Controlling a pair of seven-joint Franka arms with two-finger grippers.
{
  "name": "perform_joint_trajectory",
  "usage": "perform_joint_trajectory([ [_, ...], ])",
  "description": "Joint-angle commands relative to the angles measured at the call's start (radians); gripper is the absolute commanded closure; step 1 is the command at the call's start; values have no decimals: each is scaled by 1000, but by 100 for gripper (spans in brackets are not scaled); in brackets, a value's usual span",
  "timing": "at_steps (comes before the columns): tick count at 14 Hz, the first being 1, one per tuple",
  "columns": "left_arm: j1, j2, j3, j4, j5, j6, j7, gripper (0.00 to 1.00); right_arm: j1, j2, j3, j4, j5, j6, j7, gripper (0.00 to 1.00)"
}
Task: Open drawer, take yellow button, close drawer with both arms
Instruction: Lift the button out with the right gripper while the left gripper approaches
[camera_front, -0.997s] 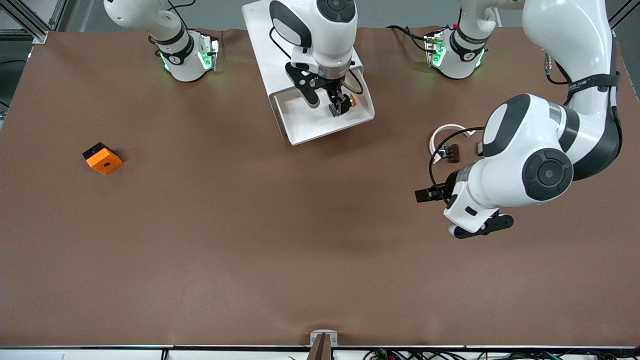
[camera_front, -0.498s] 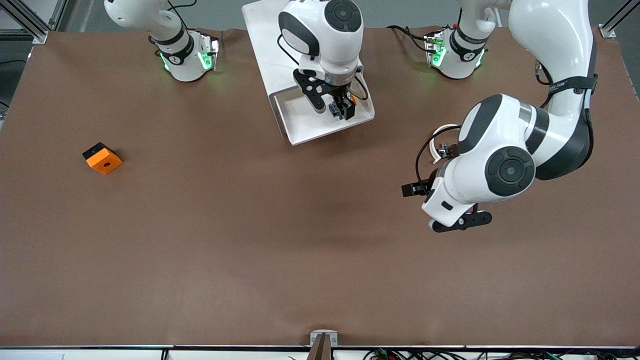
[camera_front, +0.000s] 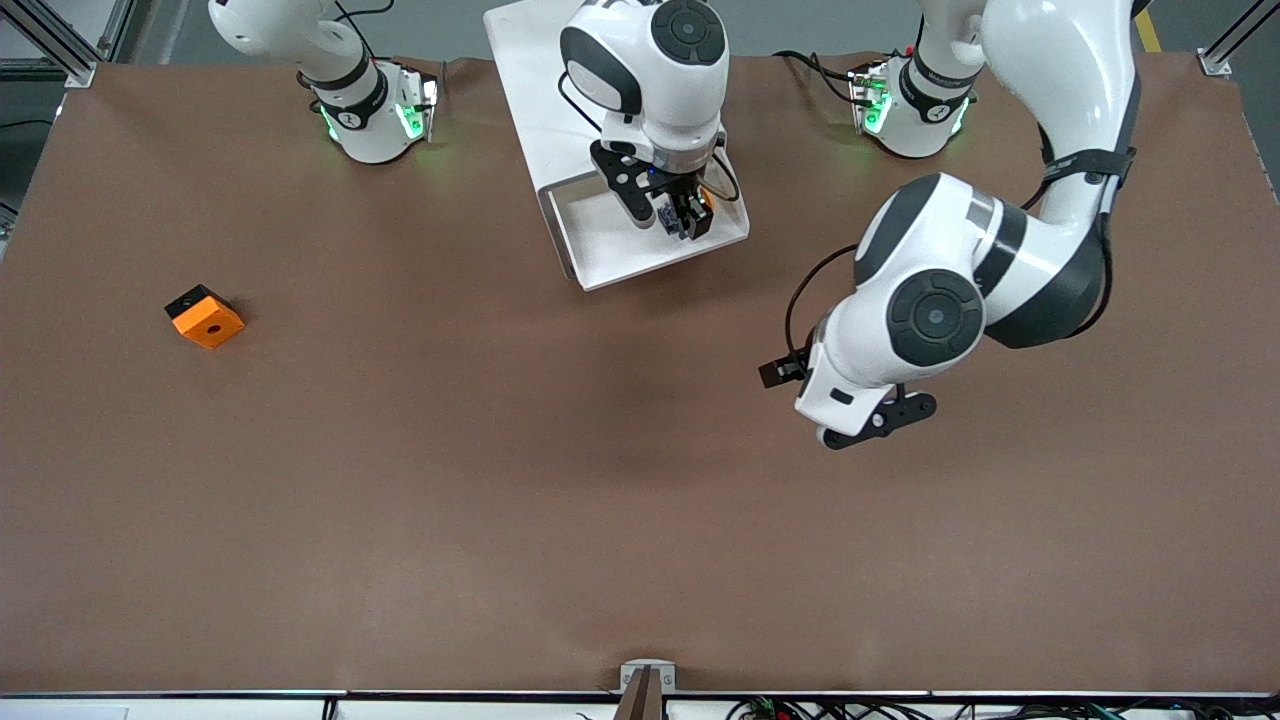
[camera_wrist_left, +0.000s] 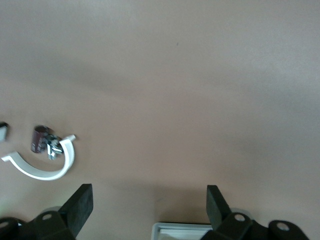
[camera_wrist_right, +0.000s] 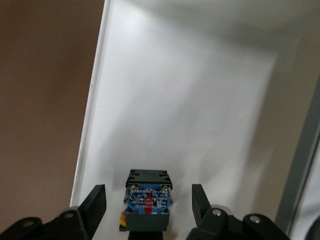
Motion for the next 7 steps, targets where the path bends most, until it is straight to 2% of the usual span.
perform_joint_trajectory([
  [1,-28,10,-9,-12,24,25,-47,0,12,13,-13,25,6,-8,0,23],
  [5,-33,19,-9,-11,20,32,-71,0,15,26,-13,25,8,-6,1,25],
  [6,-36,23,-11,-11,14,32,-88,0,17,29,-13,25,8,-6,1,34],
  [7,-51,27,-11,-11,15,32,-100,0,17,33,-12,25,6,-6,0,48],
])
